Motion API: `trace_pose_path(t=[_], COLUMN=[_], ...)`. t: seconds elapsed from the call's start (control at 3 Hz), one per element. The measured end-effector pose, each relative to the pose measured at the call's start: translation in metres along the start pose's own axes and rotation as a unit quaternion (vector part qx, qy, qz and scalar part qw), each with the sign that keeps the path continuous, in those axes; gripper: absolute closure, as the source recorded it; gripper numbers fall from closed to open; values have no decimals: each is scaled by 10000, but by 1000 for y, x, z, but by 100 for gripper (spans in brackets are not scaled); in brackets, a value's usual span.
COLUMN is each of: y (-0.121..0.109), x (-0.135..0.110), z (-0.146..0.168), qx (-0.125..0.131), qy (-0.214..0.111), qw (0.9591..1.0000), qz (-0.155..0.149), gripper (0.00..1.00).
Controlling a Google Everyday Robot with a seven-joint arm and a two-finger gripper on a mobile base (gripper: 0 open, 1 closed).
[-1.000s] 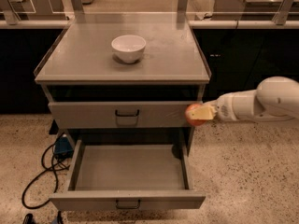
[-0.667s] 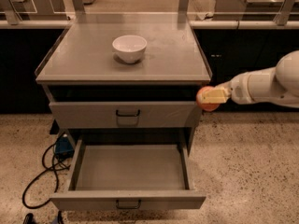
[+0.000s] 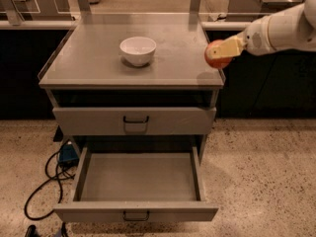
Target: Pick apple from middle drawer and place on counter
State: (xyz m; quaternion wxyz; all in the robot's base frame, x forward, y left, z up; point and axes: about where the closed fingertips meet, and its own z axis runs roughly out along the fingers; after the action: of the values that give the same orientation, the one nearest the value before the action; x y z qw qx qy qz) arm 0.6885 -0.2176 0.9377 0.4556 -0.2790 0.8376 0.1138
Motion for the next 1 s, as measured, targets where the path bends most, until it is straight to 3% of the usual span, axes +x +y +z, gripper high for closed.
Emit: trace_pose_path(t=[0.33, 0.67, 1.0], y=[-3, -10, -11], x=[-37, -36, -20], z=[32, 87, 140], qx=[-322, -714, -1127], qy=[-31, 169, 386], qw=[9995, 9967, 9900], qz=[19, 358, 757], gripper=[100, 100, 100])
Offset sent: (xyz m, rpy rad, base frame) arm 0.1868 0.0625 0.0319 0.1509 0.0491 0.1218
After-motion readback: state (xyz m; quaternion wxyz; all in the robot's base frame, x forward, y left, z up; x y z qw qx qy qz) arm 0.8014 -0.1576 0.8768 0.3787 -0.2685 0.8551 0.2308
